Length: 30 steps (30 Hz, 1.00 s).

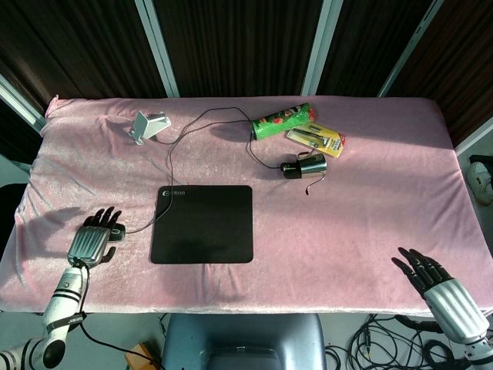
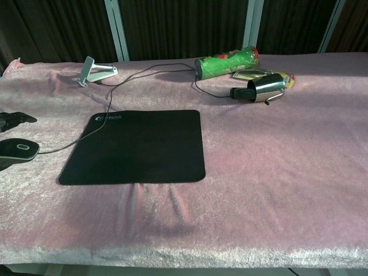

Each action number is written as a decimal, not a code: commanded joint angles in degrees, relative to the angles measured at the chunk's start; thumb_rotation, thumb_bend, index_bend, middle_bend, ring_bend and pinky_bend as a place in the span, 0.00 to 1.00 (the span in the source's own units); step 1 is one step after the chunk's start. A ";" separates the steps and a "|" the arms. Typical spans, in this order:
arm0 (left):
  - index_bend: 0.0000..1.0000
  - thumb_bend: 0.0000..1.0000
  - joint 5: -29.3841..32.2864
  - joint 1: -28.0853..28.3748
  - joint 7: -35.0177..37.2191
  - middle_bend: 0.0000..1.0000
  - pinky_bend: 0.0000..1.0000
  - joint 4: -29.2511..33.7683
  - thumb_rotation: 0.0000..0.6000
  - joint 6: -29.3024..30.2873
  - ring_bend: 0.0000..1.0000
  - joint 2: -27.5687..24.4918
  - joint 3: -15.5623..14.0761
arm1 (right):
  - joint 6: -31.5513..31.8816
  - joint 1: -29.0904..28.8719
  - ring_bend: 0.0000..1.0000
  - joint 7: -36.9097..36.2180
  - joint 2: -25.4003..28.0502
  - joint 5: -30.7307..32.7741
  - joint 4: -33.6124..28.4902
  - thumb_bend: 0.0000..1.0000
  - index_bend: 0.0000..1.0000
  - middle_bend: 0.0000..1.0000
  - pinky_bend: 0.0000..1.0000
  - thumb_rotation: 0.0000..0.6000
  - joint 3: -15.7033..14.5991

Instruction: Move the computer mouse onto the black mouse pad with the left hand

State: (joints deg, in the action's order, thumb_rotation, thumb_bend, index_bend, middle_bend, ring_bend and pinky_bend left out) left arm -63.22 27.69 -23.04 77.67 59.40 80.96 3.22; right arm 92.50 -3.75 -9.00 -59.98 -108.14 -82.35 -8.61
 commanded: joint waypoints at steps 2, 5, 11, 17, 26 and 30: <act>0.00 0.36 0.31 -0.01 -0.01 0.00 0.17 -0.29 1.00 -0.33 0.00 0.18 0.12 | -0.05 -0.01 0.06 0.00 0.01 0.05 -0.04 0.10 0.00 0.02 0.28 1.00 0.02; 0.00 0.36 0.46 -0.11 0.11 0.00 0.17 -0.54 1.00 -0.41 0.00 0.33 0.21 | -0.16 -0.09 0.06 -0.04 0.04 0.00 -0.09 0.10 0.00 0.02 0.28 1.00 -0.01; 0.00 0.36 0.35 -0.22 0.30 0.00 0.17 -0.66 1.00 -0.55 0.00 0.26 0.26 | -0.53 -0.24 0.06 0.22 0.03 -0.03 -0.12 0.10 0.00 0.02 0.28 1.00 -0.05; 0.00 0.36 0.40 -0.14 0.61 0.00 0.17 -1.41 1.00 -1.03 0.00 0.54 0.42 | -0.57 -0.21 0.06 0.62 -0.03 -0.30 -0.09 0.10 0.00 0.02 0.28 1.00 -0.20; 0.12 0.55 -0.27 0.44 3.85 0.31 0.30 -7.39 1.00 -3.31 0.25 3.43 0.69 | -0.48 -0.21 0.06 0.42 0.03 -0.25 -0.04 0.10 0.00 0.02 0.28 1.00 -0.20; 0.23 0.71 -2.04 0.23 4.60 0.45 0.45 -9.38 1.00 -2.26 0.38 4.62 0.40 | -0.42 -0.19 0.06 0.39 0.01 -0.17 0.00 0.10 0.00 0.02 0.28 1.00 -0.17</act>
State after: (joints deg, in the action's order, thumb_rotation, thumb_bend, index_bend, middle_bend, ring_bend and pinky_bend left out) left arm -64.87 27.98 -18.73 68.65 56.85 85.22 3.71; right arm 92.07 -3.94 -8.61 -59.97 -108.32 -82.35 -8.79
